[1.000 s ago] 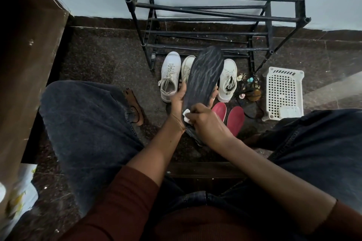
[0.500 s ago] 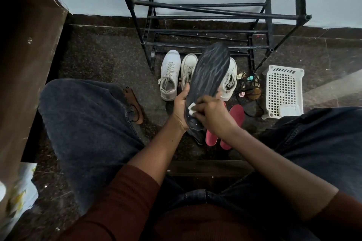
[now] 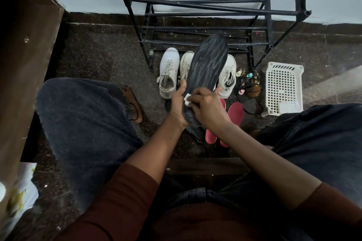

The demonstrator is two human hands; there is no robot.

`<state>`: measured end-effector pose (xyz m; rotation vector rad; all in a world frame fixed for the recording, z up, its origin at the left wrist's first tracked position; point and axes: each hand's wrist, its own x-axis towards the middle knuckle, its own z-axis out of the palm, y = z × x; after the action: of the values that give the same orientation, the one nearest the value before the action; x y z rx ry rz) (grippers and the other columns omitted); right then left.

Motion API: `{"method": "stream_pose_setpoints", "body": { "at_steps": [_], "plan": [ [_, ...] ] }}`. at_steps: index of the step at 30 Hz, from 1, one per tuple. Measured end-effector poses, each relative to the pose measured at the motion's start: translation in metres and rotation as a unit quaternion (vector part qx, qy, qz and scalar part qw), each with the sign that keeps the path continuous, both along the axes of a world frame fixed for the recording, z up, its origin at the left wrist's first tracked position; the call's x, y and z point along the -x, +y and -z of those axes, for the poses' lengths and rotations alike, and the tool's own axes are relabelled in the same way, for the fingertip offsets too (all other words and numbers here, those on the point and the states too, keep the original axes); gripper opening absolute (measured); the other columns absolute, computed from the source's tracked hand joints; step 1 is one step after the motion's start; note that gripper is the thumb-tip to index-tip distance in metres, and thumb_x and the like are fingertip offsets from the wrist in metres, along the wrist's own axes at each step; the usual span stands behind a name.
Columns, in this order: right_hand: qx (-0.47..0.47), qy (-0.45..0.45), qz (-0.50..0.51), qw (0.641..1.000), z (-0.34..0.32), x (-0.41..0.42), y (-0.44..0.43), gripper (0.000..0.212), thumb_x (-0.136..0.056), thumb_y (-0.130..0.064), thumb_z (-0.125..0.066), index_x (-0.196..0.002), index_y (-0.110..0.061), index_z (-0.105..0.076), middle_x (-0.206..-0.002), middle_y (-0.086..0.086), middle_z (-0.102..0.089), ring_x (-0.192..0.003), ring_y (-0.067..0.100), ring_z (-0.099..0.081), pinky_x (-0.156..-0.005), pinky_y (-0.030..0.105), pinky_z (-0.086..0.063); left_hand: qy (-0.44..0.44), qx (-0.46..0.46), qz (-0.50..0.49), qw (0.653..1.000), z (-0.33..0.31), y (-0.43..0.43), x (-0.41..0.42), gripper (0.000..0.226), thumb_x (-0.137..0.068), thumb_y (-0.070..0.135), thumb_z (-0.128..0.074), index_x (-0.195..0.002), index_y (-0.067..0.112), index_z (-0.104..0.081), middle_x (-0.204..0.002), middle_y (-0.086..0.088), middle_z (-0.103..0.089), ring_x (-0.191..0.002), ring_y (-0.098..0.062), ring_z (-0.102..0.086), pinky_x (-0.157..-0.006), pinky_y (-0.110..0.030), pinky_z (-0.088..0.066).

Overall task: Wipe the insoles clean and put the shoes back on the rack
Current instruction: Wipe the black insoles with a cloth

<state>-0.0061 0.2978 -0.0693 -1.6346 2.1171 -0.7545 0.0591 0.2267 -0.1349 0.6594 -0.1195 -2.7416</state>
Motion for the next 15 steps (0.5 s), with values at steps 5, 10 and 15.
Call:
{"method": "stream_pose_setpoints", "body": {
  "at_steps": [5, 10, 15],
  "plan": [
    [-0.022, -0.024, -0.130, 0.991, -0.009, -0.012, 0.027, 0.020, -0.069, 0.016, -0.057, -0.080, 0.005, -0.070, -0.092, 0.019, -0.064, -0.080, 0.033, -0.065, -0.066, 0.042, -0.056, 0.036, -0.001, 0.031, 0.999, -0.005, -0.003, -0.002, 0.082, -0.092, 0.065, -0.020, -0.125, -0.003, -0.052, -0.121, -0.028, -0.058, -0.097, -0.032, -0.066, -0.086, -0.034, -0.055],
    [0.008, -0.010, -0.019, 1.000, -0.006, 0.009, 0.002, 0.023, -0.073, 0.016, -0.059, -0.088, 0.004, -0.072, -0.095, 0.021, -0.065, -0.084, 0.033, -0.065, -0.083, 0.018, -0.045, 0.024, 0.052, 0.021, 0.998, -0.004, -0.001, 0.002, 0.075, -0.098, 0.056, -0.017, -0.110, 0.003, -0.070, -0.115, -0.018, -0.066, -0.110, -0.027, -0.063, -0.099, -0.034, -0.049],
    [0.029, -0.028, -0.073, 0.997, -0.007, -0.004, 0.007, 0.021, -0.069, 0.015, -0.059, -0.083, 0.006, -0.072, -0.092, 0.022, -0.065, -0.081, 0.033, -0.066, -0.074, 0.039, -0.055, 0.023, 0.040, 0.026, 0.999, -0.002, -0.006, -0.001, 0.076, -0.094, 0.060, -0.024, -0.114, -0.001, -0.066, -0.116, -0.022, -0.063, -0.106, -0.029, -0.063, -0.089, -0.033, -0.053]
  ]
}}
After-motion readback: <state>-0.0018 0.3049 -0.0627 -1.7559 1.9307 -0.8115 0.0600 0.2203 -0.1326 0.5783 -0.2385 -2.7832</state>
